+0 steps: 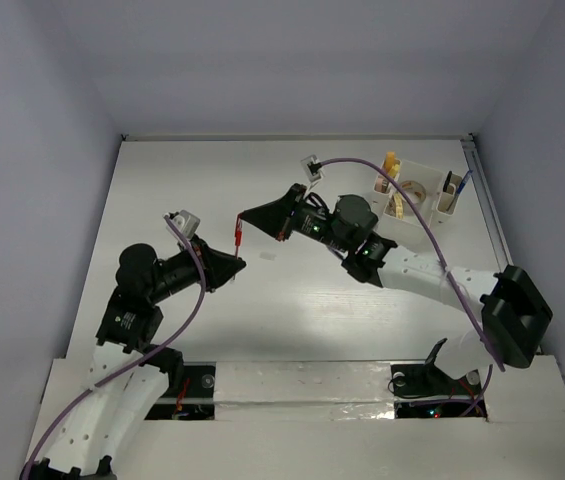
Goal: Sort the stationery into containers
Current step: Close the pen cap on the pen.
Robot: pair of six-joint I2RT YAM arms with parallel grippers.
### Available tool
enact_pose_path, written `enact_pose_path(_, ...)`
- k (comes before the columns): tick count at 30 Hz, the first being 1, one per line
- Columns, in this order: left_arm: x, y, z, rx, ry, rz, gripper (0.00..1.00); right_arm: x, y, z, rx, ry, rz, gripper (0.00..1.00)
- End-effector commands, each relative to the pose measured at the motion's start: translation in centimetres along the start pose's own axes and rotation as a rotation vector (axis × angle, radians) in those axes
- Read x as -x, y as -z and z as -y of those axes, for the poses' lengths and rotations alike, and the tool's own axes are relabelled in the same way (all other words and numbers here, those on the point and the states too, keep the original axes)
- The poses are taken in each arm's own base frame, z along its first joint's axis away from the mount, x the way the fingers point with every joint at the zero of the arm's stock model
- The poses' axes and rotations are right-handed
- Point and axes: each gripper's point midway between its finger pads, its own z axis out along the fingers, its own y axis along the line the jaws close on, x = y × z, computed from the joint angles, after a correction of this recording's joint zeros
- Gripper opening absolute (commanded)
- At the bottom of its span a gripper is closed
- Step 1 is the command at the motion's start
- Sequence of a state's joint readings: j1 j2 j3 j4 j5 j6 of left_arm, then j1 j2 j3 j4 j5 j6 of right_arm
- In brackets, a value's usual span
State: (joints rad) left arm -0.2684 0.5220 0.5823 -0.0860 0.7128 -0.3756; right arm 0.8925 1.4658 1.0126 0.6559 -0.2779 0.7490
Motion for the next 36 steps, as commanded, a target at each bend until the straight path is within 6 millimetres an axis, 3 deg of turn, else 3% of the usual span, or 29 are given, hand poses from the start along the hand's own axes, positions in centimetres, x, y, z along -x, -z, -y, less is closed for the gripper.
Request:
enact_pose_path(1,7.1,0.2,2.3,-0.042,-0.166,0.221,0.00,-7.0,1.3,0.8,0.004,-0.040,-0.283,0.00)
enact_pose_path(5,7.4,0.3,2.5,-0.042,-0.178,0.217,0.00,-8.3,1.6,1.0,-0.002,-0.022,-0.387,0.00)
enact_pose_path(10,9.0,0.4,3.2,-0.039,-0.206,0.240,0.00,-12.0,2.6,1.4,0.030,-0.050,-0.511,0.00)
enact_pose_path(12,10.2,0.7,3.7,-0.033,-0.226,0.253,0.00,-14.0,3.5,1.8,0.015,-0.057,-0.551,0.00)
enact_pose_path(16,11.5,0.8,4.0,-0.021,-0.246,0.278,0.00,-16.1,5.5,2.9,-0.012,-0.111,-0.589,0.00)
enact_pose_path(24,13.4,0.9,4.9,-0.031,-0.266,0.306,0.00,-20.4,7.5,2.2,0.042,-0.210,-0.672,0.00)
enact_pose_path(27,12.4,0.5,4.5,-0.042,-0.245,0.281,0.00,-19.4,7.2,1.9,0.043,-0.190,-0.624,0.00)
enact_pose_path(31,10.5,0.6,3.6,-0.022,-0.221,0.248,0.00,-15.9,6.0,1.2,0.007,-0.105,-0.504,0.00)
enact_pose_path(36,9.7,1.2,2.8,0.028,-0.228,0.239,0.00,-12.9,7.0,2.4,-0.055,-0.051,-0.464,0.00)
